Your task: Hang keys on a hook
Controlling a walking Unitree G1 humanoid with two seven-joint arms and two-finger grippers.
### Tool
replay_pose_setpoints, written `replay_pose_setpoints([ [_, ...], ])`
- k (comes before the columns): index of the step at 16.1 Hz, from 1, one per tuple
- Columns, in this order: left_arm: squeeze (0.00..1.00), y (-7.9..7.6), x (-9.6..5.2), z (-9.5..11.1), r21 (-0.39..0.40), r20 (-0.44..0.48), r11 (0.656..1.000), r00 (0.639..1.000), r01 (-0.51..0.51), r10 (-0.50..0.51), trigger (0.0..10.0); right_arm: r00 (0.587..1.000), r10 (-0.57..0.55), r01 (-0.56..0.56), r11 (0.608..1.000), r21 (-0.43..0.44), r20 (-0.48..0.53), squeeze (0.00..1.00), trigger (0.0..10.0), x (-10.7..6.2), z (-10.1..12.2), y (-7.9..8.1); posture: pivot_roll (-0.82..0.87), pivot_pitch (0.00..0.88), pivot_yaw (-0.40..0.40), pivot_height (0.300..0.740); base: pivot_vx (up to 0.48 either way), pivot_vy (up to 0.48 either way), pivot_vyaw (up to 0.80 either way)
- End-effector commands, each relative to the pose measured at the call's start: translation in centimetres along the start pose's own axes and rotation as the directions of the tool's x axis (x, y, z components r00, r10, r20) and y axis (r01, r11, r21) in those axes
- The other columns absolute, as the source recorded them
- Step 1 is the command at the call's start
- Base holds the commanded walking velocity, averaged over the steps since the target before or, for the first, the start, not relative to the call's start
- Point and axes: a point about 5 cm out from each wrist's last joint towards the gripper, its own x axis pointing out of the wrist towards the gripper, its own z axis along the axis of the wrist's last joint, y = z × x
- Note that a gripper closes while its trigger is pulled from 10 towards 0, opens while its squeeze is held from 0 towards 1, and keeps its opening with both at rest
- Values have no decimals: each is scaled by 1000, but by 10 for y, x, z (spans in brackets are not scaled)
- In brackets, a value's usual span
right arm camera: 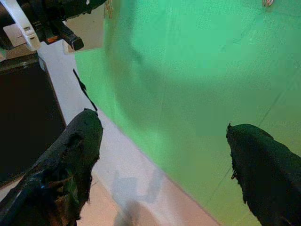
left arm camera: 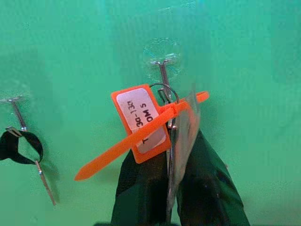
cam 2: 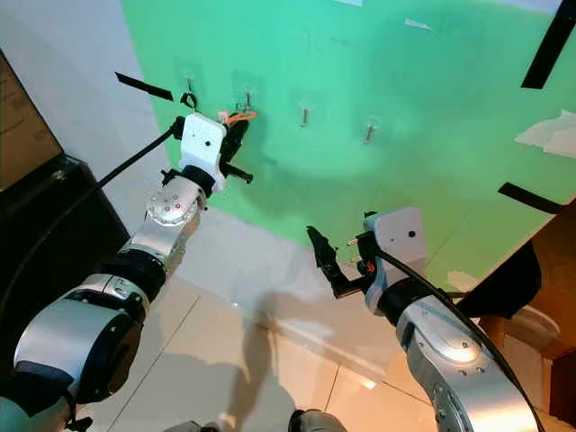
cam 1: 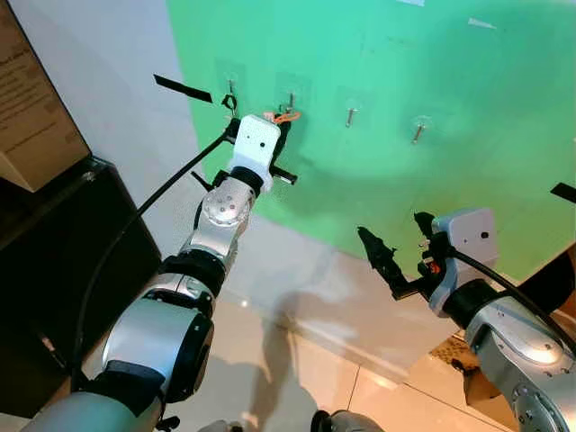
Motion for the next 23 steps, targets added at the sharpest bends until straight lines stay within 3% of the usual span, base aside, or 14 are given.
replay_pose_setpoints([
  [1, 0, -2, 2, 7, 12, 37, 1000, 999, -3, 3, 10000, 1000, -9, 9, 1000, -12, 22, 0, 10000, -4, 5, -2, -342, 53, -13, 740, 0, 0, 0],
  [6, 0, -7, 6, 11, 115, 40, 993, 999, -12, 7, 10000, 1000, -15, 15, 1000, -11, 23, 0, 10000, -6, 4, -3, -344, 52, -11, 740, 0, 0, 0],
  [11, 0, -17, 11, 16, 92, 49, 996, 999, 11, -16, 10000, 1000, -10, 10, 1000, -16, 28, 0, 10000, -5, 7, -3, -347, 48, -14, 740, 0, 0, 0],
  [18, 0, -23, 18, 26, 39, 35, 999, 999, -35, 34, 10000, 1000, -12, 13, 1000, -28, 23, 0, 10000, -7, 7, -6, -349, 49, -11, 740, 0, 0, 0],
  [23, 0, -38, 8, 30, 66, 75, 995, 995, -74, 69, 10000, 1000, -12, 13, 1000, -26, 23, 0, 10000, -7, 7, -5, -344, 49, -7, 740, 0, 0, 0],
])
